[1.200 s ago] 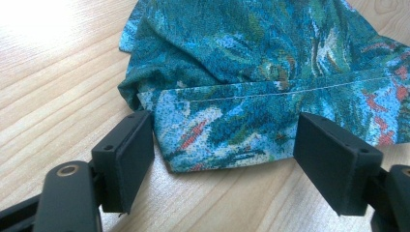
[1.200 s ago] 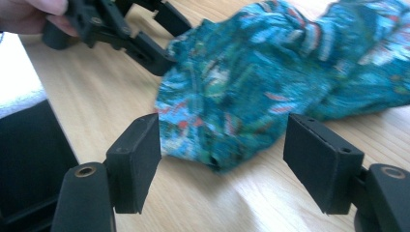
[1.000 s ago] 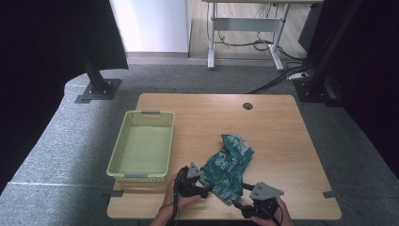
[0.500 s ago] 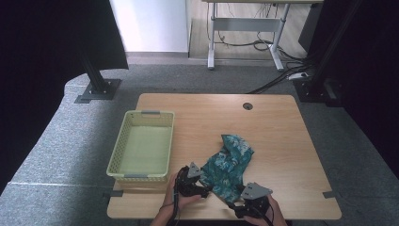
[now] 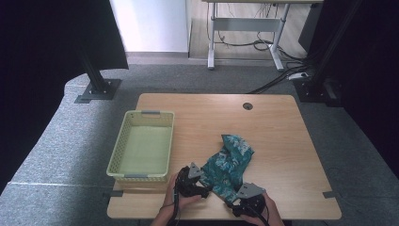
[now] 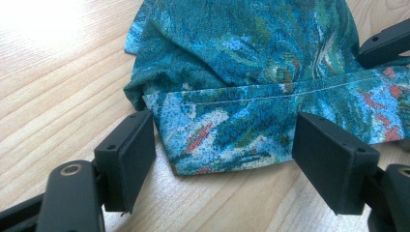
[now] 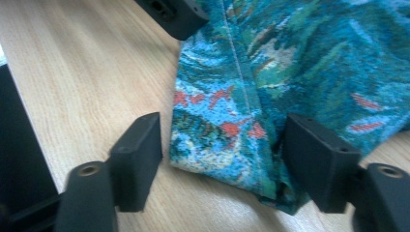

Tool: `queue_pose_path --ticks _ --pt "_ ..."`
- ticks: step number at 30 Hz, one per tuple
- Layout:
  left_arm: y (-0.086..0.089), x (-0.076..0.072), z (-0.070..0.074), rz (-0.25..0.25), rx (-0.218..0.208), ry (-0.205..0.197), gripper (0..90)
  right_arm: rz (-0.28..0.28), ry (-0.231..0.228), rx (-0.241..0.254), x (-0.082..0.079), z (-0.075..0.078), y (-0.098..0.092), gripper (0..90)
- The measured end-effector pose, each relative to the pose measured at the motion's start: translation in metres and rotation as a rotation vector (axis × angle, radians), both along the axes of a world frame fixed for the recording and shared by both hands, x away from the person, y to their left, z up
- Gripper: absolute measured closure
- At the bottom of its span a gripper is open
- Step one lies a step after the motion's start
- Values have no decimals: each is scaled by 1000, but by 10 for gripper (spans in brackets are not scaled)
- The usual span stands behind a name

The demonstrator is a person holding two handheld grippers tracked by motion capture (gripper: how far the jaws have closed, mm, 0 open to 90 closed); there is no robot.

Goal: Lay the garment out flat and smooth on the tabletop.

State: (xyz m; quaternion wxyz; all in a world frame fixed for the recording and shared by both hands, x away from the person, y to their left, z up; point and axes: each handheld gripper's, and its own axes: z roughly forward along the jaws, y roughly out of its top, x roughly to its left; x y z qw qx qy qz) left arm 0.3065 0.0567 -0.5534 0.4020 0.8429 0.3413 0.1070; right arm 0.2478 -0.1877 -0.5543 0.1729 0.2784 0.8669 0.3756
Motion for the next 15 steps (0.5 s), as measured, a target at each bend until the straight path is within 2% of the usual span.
queue_pose_path --ticks 5,9,15 --pt "0 -1 0 1 8 -4 238 5 18 23 2 0 -4 464" --pt "0 0 0 1 -1 0 238 -10 18 22 4 0 -7 571" --pt "-1 -1 0 1 10 -6 238 -32 24 18 8 2 -11 670"
